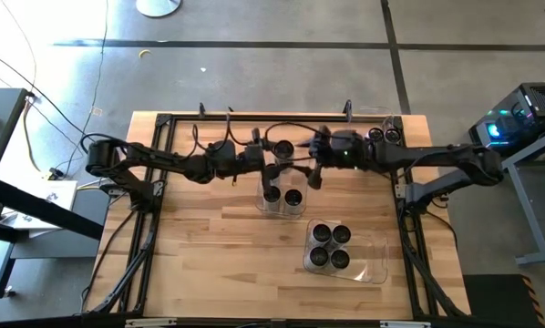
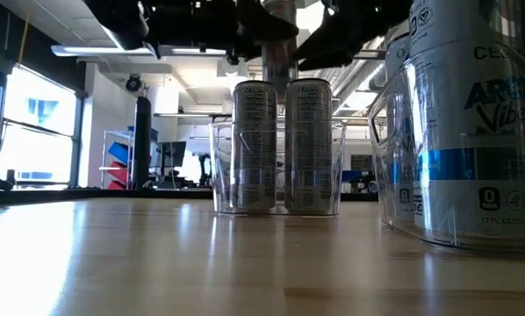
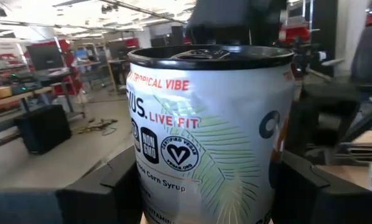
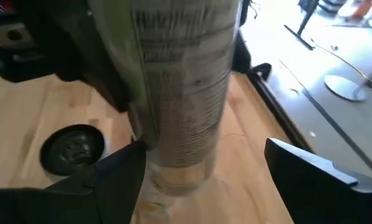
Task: Sort soda cans
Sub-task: Adjust the white/yellow soda cans
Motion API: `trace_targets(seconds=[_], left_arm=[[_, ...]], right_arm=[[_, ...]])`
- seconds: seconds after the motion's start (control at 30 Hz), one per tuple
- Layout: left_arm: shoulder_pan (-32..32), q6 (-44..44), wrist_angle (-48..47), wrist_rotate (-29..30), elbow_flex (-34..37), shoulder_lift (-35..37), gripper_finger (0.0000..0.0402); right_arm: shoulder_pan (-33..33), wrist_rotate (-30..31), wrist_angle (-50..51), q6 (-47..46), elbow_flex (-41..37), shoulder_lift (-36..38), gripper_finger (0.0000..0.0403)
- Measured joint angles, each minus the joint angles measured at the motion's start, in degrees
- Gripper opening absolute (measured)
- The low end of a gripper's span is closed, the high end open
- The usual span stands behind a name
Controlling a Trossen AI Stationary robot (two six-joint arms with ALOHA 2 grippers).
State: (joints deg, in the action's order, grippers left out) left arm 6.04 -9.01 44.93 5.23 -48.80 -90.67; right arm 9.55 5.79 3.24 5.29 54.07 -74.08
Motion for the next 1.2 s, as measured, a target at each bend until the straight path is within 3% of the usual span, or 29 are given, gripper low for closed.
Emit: trace_targets(seconds=[0.13,0.23,0.53,0.8,1.0,1.2], left_arm=[[0.0,-0.03,0.02,1.22,-0.02,0.1,0.0237],[-0.01,0.09,0.11,1.32,-0.02,0.21,0.0237],[-0.07,-0.06,-0.72,1.19,0.0,0.11,0.0237],[-0.11,-0.29,-1.7,1.12,-0.04,-0.09,0.0237],[-0.07,-0.27,-1.79,1.54,-0.04,-0.11,0.0237],[-0.15,-0.76,-1.78,1.76,0.0,-0.09,0.0237]], right_arm=[[-0.6,2.78,8.73,3.3,7.36,0.04,0.0318],[-1.4,3.45,9.9,5.53,9.56,0.07,0.0319],[-2.82,3.83,8.79,5.94,8.87,0.39,0.0319],[-2.81,11.49,13.28,5.13,9.18,5.49,0.0319],[-2.92,6.88,13.12,5.5,9.15,10.41,0.0319],[-2.81,3.59,12.73,5.7,8.93,9.99,0.0319]])
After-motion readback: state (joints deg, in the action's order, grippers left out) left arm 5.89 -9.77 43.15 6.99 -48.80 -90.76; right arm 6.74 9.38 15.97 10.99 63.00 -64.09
